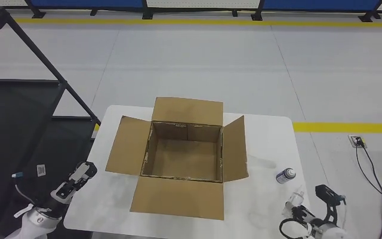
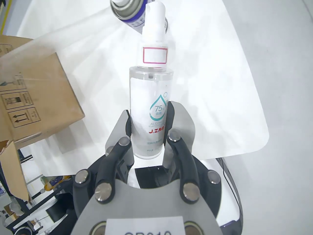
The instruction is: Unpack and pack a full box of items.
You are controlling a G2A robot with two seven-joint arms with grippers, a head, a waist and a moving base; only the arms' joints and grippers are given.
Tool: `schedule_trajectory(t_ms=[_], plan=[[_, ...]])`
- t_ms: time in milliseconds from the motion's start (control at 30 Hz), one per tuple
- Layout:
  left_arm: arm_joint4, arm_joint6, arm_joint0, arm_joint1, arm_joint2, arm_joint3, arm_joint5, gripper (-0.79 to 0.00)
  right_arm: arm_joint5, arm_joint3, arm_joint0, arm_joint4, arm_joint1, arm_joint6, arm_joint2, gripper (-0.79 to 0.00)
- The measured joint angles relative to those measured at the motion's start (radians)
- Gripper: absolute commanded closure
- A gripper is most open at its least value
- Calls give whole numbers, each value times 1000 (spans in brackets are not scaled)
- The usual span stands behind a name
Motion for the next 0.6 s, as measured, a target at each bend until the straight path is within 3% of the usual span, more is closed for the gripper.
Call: schedule_trajectory(t_ms=[300,600], plan=[[11,9,2,3,6,-5,3,-785,91,200,179,-155,23,58,-39,0],[26,33,16,3,6,-13,4,-785,28,328,260,-147,39,7,-44,0]])
